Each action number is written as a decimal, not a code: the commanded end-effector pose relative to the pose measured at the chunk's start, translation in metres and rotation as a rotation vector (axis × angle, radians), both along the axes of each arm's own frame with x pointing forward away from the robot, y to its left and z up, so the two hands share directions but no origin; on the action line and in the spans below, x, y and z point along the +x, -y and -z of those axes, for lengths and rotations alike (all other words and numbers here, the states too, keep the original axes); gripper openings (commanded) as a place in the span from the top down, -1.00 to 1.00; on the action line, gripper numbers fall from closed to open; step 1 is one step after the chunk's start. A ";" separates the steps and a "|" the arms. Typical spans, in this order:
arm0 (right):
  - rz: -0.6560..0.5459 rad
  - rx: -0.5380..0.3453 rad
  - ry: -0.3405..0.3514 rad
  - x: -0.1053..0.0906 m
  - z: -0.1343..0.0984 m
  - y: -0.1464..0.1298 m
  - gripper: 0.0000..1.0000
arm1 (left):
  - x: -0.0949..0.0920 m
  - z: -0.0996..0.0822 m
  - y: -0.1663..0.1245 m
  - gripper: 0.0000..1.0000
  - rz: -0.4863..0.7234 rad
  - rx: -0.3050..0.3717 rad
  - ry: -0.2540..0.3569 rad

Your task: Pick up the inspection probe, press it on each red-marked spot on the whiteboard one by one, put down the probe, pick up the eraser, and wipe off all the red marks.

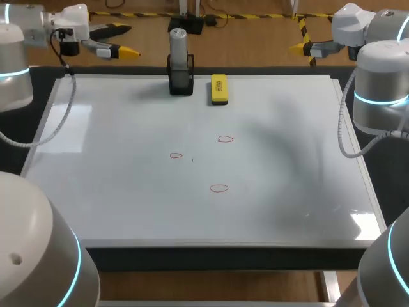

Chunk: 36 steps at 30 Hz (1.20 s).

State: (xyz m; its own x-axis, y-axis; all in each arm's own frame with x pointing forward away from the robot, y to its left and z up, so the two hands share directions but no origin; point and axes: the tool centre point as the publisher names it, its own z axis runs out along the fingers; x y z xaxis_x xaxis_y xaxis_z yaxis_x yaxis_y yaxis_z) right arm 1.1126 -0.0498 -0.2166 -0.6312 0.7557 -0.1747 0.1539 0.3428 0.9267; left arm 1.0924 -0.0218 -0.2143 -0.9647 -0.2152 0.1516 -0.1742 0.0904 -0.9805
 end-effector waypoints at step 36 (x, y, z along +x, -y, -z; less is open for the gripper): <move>-0.001 0.000 -0.001 0.000 0.000 0.000 -1.00 | 0.040 0.038 0.086 -1.00 0.206 -0.133 0.030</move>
State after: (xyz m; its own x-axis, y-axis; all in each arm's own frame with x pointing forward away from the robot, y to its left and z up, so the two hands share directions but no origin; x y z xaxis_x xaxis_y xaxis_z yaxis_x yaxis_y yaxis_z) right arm 1.1126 -0.0498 -0.2165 -0.6312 0.7557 -0.1748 0.1539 0.3428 0.9267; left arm 1.1253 -0.1041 -0.2464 -0.9899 -0.0326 0.1382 -0.1384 0.0021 -0.9904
